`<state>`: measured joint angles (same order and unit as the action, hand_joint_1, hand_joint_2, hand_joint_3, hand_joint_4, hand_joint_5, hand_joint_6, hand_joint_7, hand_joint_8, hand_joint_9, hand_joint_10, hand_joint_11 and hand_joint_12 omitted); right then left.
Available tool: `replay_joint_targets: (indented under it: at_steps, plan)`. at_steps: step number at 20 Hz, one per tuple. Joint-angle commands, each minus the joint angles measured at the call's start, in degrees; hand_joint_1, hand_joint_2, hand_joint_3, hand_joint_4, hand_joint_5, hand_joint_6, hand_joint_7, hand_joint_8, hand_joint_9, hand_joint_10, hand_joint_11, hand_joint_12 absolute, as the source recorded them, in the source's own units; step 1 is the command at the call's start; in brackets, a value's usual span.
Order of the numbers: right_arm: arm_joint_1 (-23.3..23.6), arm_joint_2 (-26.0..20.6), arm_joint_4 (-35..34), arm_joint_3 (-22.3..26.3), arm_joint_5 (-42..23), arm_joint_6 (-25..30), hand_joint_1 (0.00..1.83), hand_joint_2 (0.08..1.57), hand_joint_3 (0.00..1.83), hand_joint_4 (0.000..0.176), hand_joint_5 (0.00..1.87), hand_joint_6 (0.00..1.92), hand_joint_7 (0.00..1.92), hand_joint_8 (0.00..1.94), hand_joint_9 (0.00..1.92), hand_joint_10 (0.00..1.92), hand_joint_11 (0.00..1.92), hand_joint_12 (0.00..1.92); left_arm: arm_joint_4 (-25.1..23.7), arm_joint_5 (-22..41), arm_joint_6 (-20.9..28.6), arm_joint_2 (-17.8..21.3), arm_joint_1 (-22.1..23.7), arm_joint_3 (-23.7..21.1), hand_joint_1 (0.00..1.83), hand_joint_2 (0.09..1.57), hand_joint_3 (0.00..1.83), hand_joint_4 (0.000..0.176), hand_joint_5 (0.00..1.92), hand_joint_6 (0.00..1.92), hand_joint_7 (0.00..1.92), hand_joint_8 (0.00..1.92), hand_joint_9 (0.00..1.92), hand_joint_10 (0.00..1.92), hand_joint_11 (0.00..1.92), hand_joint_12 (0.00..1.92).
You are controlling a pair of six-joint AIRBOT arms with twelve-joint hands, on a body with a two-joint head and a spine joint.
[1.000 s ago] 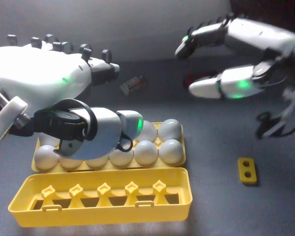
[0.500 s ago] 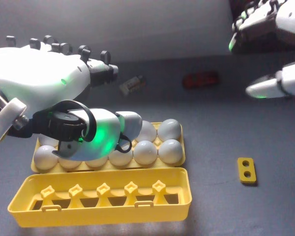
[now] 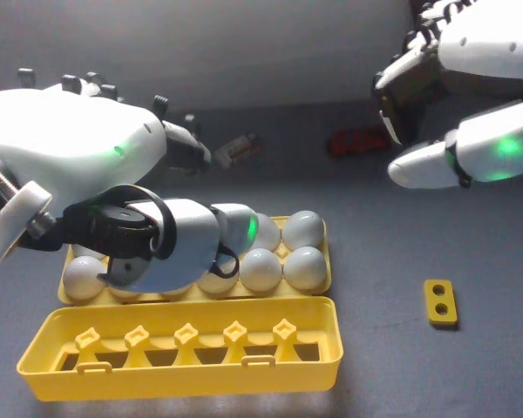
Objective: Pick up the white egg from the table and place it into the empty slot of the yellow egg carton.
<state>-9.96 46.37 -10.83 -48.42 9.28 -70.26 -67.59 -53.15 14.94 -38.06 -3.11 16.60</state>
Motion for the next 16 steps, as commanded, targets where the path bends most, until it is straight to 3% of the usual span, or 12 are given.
replay_joint_targets:
  at_steps: [1,2,3,4,6,7,8,9,14,16]
  plan:
    - [0.79,0.26,-0.14,0.52,-1.50,0.79,0.40,1.22,0.01,0.000,0.77,1.39,0.75,1.34,0.55,1.75,0.46,1.92,-4.74,0.60,0.14,0.13,0.38,-0.14,0.05,1.36,0.00,0.000,0.79,0.14,0.92,0.23,0.71,0.47,0.20,1.45]
    - [0.94,0.42,-0.11,0.97,0.11,0.89,0.42,1.24,0.02,0.000,0.85,1.47,0.83,1.53,0.70,1.89,0.67,1.92,-4.74,0.57,0.14,0.13,0.34,-0.14,0.12,1.36,0.00,0.000,0.80,0.42,0.88,0.72,0.69,1.02,0.36,1.60]
    - [0.96,0.49,0.33,1.39,0.57,0.89,0.42,1.26,0.02,0.000,0.92,1.52,0.93,1.62,0.87,1.91,0.85,1.92,-4.74,0.46,0.14,0.13,0.34,-0.15,0.18,1.37,0.00,0.000,0.73,0.82,0.83,1.15,0.71,1.37,0.49,1.71]
    - [0.81,0.50,2.17,1.93,0.27,1.59,0.44,1.29,0.03,0.000,0.96,1.58,1.01,1.68,1.01,1.92,1.01,1.92,-4.74,0.34,0.14,0.13,0.38,-0.15,0.21,1.39,0.00,0.000,0.71,1.14,0.85,1.38,0.74,1.58,0.58,1.86]
    - [0.31,0.49,4.15,2.65,-0.82,2.50,0.49,1.36,0.05,0.000,1.07,1.86,1.20,1.82,1.25,1.92,1.30,1.92,-4.74,0.19,0.13,0.13,0.44,-0.17,0.27,1.42,0.00,0.000,0.75,1.67,0.97,1.67,0.92,1.82,0.79,1.92]
    - [0.25,0.49,4.18,2.73,-0.56,2.65,0.54,1.41,0.07,0.056,1.20,1.91,1.31,1.91,1.35,1.92,1.42,1.92,-4.75,0.19,0.13,0.13,0.43,-0.21,0.31,1.42,0.00,0.000,0.81,1.80,1.03,1.80,1.00,1.90,0.90,1.92]
    - [0.09,0.50,4.20,2.79,-0.39,2.97,0.59,1.43,0.10,0.152,1.29,1.92,1.38,1.93,1.42,1.92,1.50,1.92,-4.75,0.19,0.13,0.13,0.41,-0.31,0.36,1.43,0.00,0.000,0.87,1.90,1.08,1.88,1.08,1.92,1.00,1.92]
    - [-0.11,0.58,4.21,2.84,-0.36,2.99,0.62,1.44,0.11,0.171,1.35,1.92,1.44,1.94,1.47,1.92,1.55,1.92,-4.75,0.19,0.13,0.13,0.41,-0.39,0.40,1.44,0.00,0.000,0.95,1.92,1.15,1.91,1.14,1.92,1.08,1.92]
    - [-0.66,1.59,5.62,2.85,-0.64,2.90,0.65,1.43,0.13,0.176,1.38,1.92,1.46,1.94,1.49,1.92,1.60,1.92,-4.74,-0.13,0.34,0.11,0.70,-0.47,0.53,1.49,0.01,0.000,1.17,1.92,1.30,1.92,1.30,1.92,1.27,1.92]
    - [-0.69,1.68,5.62,2.85,-1.09,2.74,0.67,1.32,0.37,0.176,1.38,1.92,1.46,1.94,1.50,1.92,1.60,1.92,-4.74,-0.27,0.44,0.10,0.78,-0.46,0.54,1.49,0.00,0.000,1.17,1.92,1.31,1.92,1.31,1.92,1.27,1.92]
